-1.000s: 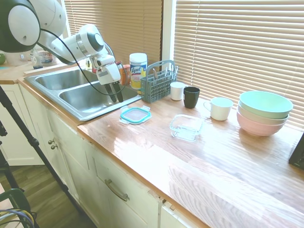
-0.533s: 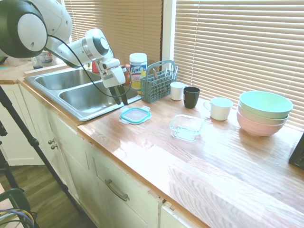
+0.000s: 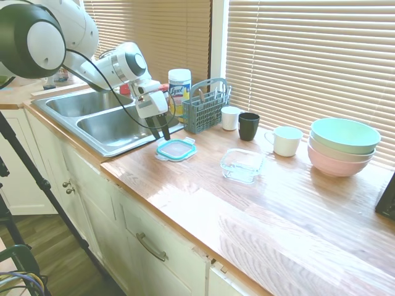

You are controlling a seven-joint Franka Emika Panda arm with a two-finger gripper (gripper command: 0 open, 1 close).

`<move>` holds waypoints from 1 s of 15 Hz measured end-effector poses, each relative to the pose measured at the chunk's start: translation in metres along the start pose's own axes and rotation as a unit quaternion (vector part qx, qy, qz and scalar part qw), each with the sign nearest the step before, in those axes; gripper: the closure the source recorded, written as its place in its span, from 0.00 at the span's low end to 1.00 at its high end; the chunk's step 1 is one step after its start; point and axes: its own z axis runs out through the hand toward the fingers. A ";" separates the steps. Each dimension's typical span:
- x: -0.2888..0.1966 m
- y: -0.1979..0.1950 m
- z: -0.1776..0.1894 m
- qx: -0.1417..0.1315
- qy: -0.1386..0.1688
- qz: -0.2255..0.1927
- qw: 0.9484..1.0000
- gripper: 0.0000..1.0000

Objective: Cover the lid of the food container

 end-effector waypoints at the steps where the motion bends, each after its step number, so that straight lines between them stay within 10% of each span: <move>1: 0.000 -0.001 0.003 -0.002 0.000 -0.002 1.000 0.00; 13: 0.009 -0.011 0.019 -0.009 0.003 -0.025 1.000 0.00; 14: 0.009 -0.011 0.019 -0.010 0.003 -0.026 1.000 1.00; 15: 0.010 -0.011 0.019 -0.010 0.003 -0.028 1.000 1.00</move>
